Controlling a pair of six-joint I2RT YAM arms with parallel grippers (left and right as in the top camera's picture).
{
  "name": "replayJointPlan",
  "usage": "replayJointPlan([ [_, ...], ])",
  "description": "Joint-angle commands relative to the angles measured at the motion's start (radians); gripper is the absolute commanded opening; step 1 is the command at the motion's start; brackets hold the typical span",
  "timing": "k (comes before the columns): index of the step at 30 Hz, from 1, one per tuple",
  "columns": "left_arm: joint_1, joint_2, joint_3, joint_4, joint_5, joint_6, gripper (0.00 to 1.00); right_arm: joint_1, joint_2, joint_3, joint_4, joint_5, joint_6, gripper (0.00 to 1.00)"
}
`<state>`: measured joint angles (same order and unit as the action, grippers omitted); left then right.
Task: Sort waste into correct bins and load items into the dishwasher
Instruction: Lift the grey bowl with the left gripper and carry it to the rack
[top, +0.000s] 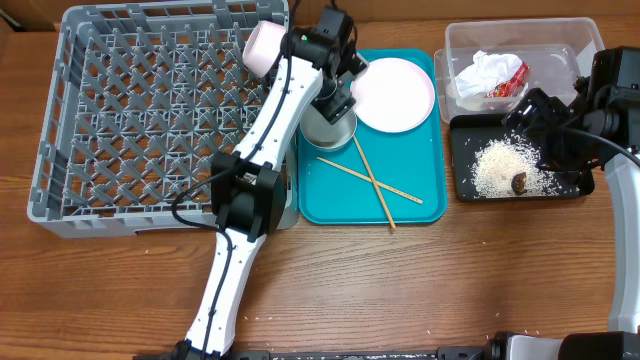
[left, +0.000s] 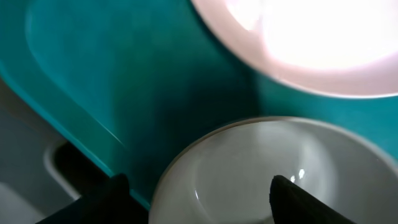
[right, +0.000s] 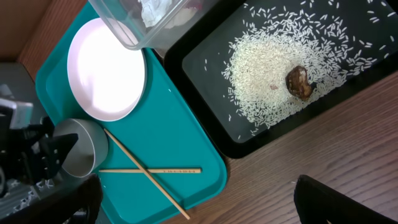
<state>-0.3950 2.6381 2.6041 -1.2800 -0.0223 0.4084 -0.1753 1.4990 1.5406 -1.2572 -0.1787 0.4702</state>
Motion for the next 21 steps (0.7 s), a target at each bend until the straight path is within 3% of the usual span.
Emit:
replayJointPlan([
  [1,0.009,0.021,-0.002,-0.006,-0.011,0.033,0.67,-0.002,-0.005,0.015,0.003,0.006,-0.006,1.0],
  [6,0.009,0.017,-0.002,-0.012,-0.011,0.013,0.51,-0.002,-0.005,0.015,0.003,0.006,-0.006,1.0],
  [11,0.01,0.017,-0.002,-0.051,-0.011,-0.013,0.2,-0.002,-0.005,0.015,0.003,0.006,-0.006,1.0],
  [14,0.009,0.017,-0.002,-0.06,-0.011,-0.029,0.07,-0.002,-0.005,0.015,0.003,0.006,-0.006,1.0],
  [21,0.01,0.006,0.018,-0.085,-0.011,-0.069,0.04,-0.002,-0.005,0.014,0.003,0.006,-0.006,1.0],
])
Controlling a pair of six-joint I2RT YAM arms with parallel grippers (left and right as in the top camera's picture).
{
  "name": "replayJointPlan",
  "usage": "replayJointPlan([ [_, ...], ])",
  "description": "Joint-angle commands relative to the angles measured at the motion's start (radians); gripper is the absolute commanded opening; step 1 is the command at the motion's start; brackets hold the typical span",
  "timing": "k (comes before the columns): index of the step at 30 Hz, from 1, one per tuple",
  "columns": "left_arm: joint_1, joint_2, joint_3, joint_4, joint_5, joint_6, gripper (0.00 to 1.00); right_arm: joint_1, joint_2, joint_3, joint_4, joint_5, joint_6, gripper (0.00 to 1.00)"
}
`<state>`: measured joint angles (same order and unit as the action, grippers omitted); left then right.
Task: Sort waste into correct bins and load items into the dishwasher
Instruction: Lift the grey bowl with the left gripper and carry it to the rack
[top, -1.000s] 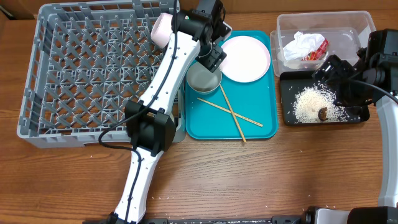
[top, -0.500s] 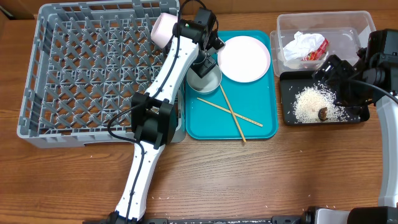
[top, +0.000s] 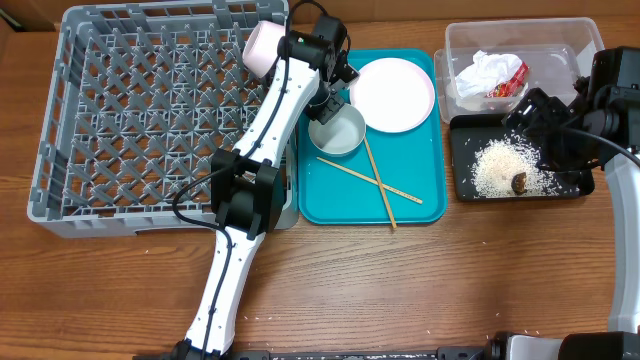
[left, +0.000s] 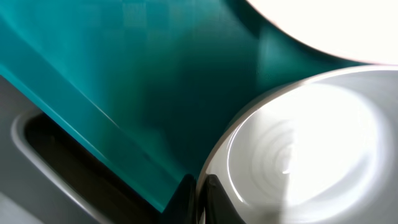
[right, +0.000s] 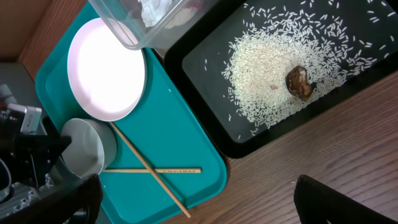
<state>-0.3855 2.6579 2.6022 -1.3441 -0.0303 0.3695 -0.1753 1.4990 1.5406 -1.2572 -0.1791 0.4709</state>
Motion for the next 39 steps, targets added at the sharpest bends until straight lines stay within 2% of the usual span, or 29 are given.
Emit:
replayJointPlan([
  [1,0.0,-0.021,0.034,-0.039,-0.003,-0.031,0.04,-0.002,-0.005,0.015,0.003,0.006,-0.006,1.0],
  [6,0.001,-0.1,0.131,-0.138,-0.003,-0.067,0.04,-0.002,-0.005,0.015,0.003,0.006,-0.007,1.0],
  [8,0.007,-0.149,0.171,-0.165,-0.016,-0.121,0.04,-0.002,-0.005,0.015,0.003,0.006,-0.006,1.0],
  [9,0.013,-0.175,0.189,-0.171,-0.062,-0.186,0.04,-0.002,-0.005,0.015,0.003,0.006,-0.007,1.0],
  [11,0.02,-0.219,0.212,-0.176,-0.235,-0.355,0.04,-0.002,-0.005,0.015,0.003,0.006,-0.007,1.0],
  [13,0.026,-0.261,0.216,-0.183,-0.515,-0.557,0.04,-0.002,-0.005,0.015,0.003,0.006,-0.006,1.0],
  [15,0.026,-0.276,0.216,-0.203,-0.709,-0.682,0.04,-0.002,-0.005,0.015,0.003,0.006,-0.006,1.0],
  [17,0.025,-0.275,0.215,-0.235,-0.845,-0.779,0.04,-0.002,-0.005,0.014,0.003,0.006,-0.006,1.0],
  [19,0.025,-0.262,0.212,-0.277,-0.919,-0.881,0.04,-0.002,-0.005,0.015,0.003,0.006,-0.007,1.0],
  [22,0.025,-0.237,0.189,-0.346,-0.993,-1.04,0.04,-0.002,-0.005,0.015,0.003,0.006,-0.007,1.0],
  [24,0.025,-0.222,0.147,-0.346,-1.017,-1.064,0.04,-0.002,-0.005,0.014,0.003,0.006,-0.007,1.0],
  [33,0.025,-0.189,-0.106,-0.346,-1.155,-1.355,0.04,-0.002,-0.005,0.015,0.003,0.006,-0.006,1.0],
  [39,0.025,-0.189,-0.188,-0.344,-1.177,-1.446,0.04,-0.002,-0.005,0.015,0.003,0.006,-0.006,1.0],
])
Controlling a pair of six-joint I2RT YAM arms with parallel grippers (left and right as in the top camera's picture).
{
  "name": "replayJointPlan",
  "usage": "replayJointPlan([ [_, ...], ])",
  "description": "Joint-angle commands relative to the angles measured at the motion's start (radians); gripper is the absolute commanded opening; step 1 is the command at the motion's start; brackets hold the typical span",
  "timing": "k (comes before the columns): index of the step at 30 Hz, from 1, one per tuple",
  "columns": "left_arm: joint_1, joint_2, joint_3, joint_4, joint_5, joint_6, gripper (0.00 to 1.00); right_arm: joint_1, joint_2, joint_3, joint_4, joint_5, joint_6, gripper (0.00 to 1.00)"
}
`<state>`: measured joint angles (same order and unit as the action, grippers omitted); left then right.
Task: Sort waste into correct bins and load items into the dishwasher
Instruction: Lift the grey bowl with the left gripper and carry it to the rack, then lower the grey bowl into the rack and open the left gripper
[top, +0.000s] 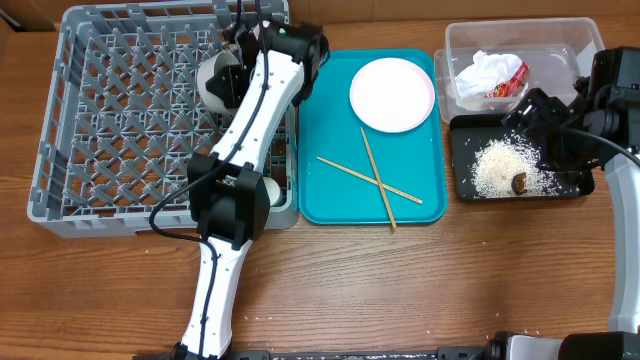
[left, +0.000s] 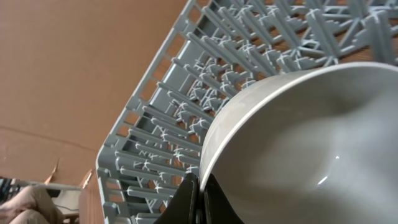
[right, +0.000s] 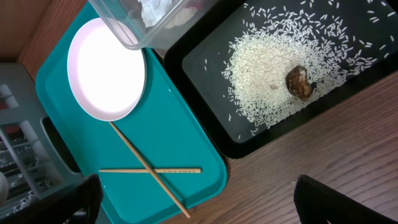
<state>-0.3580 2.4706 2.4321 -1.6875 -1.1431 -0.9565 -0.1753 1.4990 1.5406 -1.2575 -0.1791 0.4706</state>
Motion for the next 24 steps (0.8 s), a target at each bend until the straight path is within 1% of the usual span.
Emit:
replayJointPlan([
  [1,-0.002,-0.001,-0.023,0.003,-0.063,-0.122,0.04,-0.002,-0.005,0.015,0.003,0.006,-0.006,1.0],
  [6,-0.011,0.002,-0.027,0.004,-0.061,-0.12,0.04,-0.002,-0.005,0.015,0.003,0.006,-0.006,1.0],
  [17,-0.074,0.006,-0.027,0.005,-0.062,-0.041,0.04,-0.002,-0.005,0.014,0.003,0.006,-0.006,1.0],
  [24,-0.081,0.01,-0.036,0.004,-0.062,-0.011,0.04,-0.002,-0.005,0.015,0.003,0.006,-0.006,1.0],
])
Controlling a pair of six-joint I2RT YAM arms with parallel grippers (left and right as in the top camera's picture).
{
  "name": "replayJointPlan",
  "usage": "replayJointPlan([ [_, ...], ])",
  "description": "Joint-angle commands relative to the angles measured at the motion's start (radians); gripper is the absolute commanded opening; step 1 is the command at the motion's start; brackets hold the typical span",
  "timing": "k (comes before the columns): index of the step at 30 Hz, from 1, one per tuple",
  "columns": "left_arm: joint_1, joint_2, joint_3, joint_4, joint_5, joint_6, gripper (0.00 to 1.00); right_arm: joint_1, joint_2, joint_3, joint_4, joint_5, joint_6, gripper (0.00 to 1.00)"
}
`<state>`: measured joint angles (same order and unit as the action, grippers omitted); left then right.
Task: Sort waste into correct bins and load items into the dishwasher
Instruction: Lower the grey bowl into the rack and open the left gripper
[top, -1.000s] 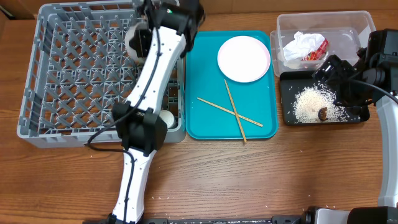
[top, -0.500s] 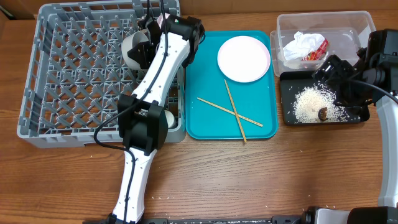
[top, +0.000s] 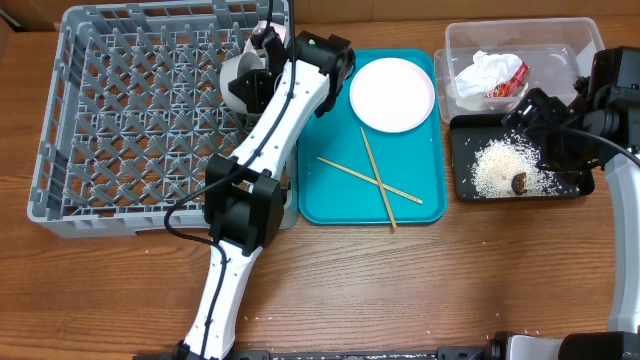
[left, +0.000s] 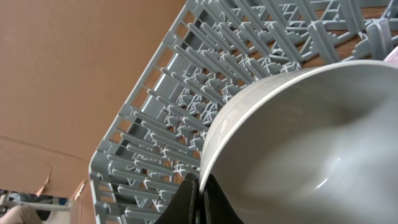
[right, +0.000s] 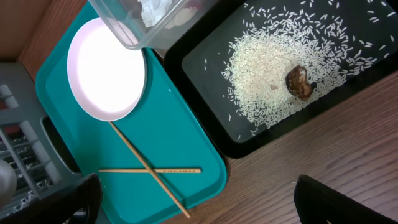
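My left gripper is shut on the rim of a grey bowl. It holds the bowl tilted on edge over the back right part of the grey dish rack, where the overhead view shows the bowl among the tines. A pink edge shows just right of the bowl. A white plate and two crossed chopsticks lie on the teal tray. My right gripper is open and holds nothing, above the table by the black tray.
The black tray holds scattered rice and a brown scrap. Behind it stands a clear bin with crumpled paper and a red wrapper. The rack's wall rises close beside the bowl. Bare wooden table lies in front.
The left gripper and the bowl have shifted a little to the right inside the rack, nearer its right wall. The grip on the rim is unchanged. The right arm has not moved.
First my left gripper stood open around the bowl's rim on the teal tray beside the plate. Then it was shut on the rim, the bowl tipped. Later the bowl was over the rack's back, and now it sits slightly further right there.
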<state>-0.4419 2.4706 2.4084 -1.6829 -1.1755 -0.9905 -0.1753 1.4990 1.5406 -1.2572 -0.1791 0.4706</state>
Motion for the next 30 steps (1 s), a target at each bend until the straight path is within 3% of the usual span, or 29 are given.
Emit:
replayJointPlan([
  [1,0.003,0.01,-0.012,-0.002,-0.03,0.031,0.04,-0.002,-0.005,0.015,0.003,0.006,-0.006,1.0],
  [12,-0.007,0.005,-0.012,-0.007,-0.144,0.205,0.04,-0.002,-0.005,0.015,0.003,0.006,-0.006,1.0],
  [23,-0.007,0.007,-0.012,-0.007,-0.068,0.231,0.04,-0.002,-0.005,0.015,0.003,0.006,-0.006,1.0],
  [30,-0.007,0.007,-0.012,-0.007,-0.209,0.376,0.04,-0.002,-0.005,0.014,0.003,0.006,-0.006,1.0],
])
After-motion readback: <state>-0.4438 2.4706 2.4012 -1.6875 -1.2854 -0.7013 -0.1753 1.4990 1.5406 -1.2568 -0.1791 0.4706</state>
